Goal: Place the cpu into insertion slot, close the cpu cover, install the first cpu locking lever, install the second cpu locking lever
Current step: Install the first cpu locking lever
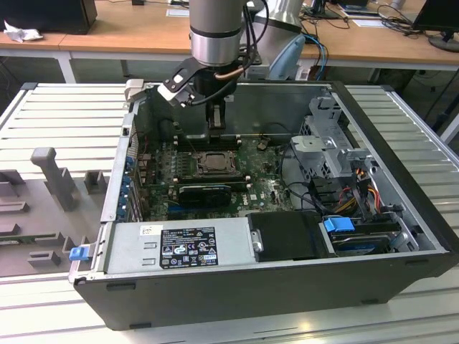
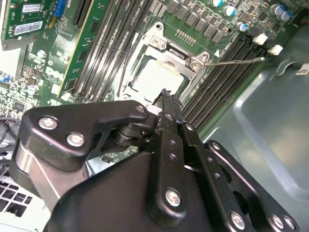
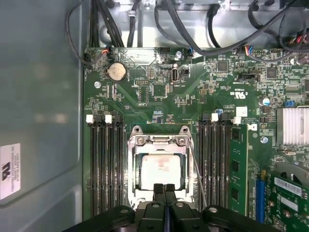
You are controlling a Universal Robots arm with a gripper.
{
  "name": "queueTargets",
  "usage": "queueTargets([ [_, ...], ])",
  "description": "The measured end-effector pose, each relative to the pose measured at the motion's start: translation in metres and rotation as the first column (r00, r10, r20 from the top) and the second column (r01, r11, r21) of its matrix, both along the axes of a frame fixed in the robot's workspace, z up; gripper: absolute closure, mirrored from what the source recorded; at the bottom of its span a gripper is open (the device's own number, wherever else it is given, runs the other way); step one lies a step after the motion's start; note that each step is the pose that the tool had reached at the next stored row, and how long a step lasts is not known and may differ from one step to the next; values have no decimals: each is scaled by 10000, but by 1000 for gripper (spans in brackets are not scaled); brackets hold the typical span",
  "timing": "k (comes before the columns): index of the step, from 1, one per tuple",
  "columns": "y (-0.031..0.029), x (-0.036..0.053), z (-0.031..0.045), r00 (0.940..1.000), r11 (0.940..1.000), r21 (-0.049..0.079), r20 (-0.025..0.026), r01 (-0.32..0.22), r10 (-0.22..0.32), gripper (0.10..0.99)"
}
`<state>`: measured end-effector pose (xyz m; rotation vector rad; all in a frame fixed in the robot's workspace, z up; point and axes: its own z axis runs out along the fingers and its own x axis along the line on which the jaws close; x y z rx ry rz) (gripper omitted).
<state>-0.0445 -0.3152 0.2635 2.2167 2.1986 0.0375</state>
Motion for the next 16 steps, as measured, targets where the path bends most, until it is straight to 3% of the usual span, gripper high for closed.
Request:
queueTargets([
  [2,0,0,64,10000,10000,1,0,0,0,980],
  [5,0,0,103,10000,10000,2,1,1,-1,980],
  [10,0,0,96,9938,9938,2,-4,-1114,1114,980],
  [12,0,0,92,9886,9886,-1,-9,-1507,1507,980],
  [16,0,0,91,9663,9663,1,-9,-2572,2572,980],
])
